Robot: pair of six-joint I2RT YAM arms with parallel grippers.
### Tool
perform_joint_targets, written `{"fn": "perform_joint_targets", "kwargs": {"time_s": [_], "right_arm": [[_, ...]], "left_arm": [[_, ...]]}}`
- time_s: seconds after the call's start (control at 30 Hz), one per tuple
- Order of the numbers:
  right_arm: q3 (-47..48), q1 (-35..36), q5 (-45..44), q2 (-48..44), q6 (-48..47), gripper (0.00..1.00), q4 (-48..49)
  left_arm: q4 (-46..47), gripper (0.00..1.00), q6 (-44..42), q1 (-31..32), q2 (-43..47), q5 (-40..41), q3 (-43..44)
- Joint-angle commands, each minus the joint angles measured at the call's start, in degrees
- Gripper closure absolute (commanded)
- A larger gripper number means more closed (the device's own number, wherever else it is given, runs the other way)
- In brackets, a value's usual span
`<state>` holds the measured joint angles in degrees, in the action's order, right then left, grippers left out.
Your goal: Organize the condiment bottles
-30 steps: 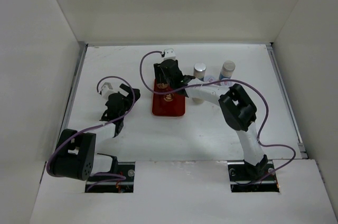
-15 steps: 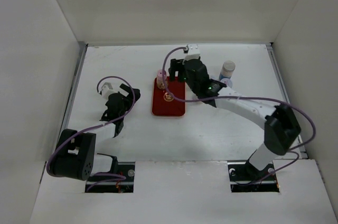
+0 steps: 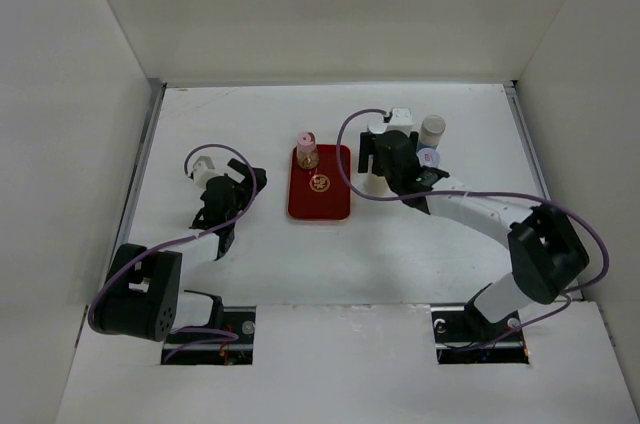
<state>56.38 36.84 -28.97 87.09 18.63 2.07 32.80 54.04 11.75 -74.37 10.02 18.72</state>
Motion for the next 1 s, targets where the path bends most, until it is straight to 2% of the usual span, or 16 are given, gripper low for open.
{"fn": "perform_joint_targets", "kwargs": {"time_s": [0.0, 0.3, 0.47, 0.57, 0.77, 0.97], "right_arm": [[1.0, 0.2, 0.3, 1.8, 1.5, 0.11, 1.2], [2.3, -0.4, -0.1, 5.3, 1.8, 0.24, -0.4], [2.2, -0.1, -0.7, 4.2, 1.8, 0.45, 0.2], [3.9, 1.2, -2.7, 2.4, 1.0, 0.53, 0.8], [8.0, 4.9, -2.8, 3.8, -2.5, 0.54, 5.8], [15.0, 5.5, 0.7, 13.2, -3.2, 0.53, 11.8]], "left_arm": [[2.7, 0.0, 0.0, 0.4, 0.8, 0.5, 0.0], [2.7, 0.0, 0.1, 0.0, 0.6, 0.1, -0.2], [2.7, 0.0, 0.1, 0.5, 0.8, 0.5, -0.1], [2.7, 0.0, 0.2, 0.2, 0.5, -0.4, -0.1], [2.8, 0.0, 0.3, 0.1, 0.6, -0.1, -0.2], [2.8, 0.0, 0.3, 0.2, 0.3, 0.1, -0.2]]}}
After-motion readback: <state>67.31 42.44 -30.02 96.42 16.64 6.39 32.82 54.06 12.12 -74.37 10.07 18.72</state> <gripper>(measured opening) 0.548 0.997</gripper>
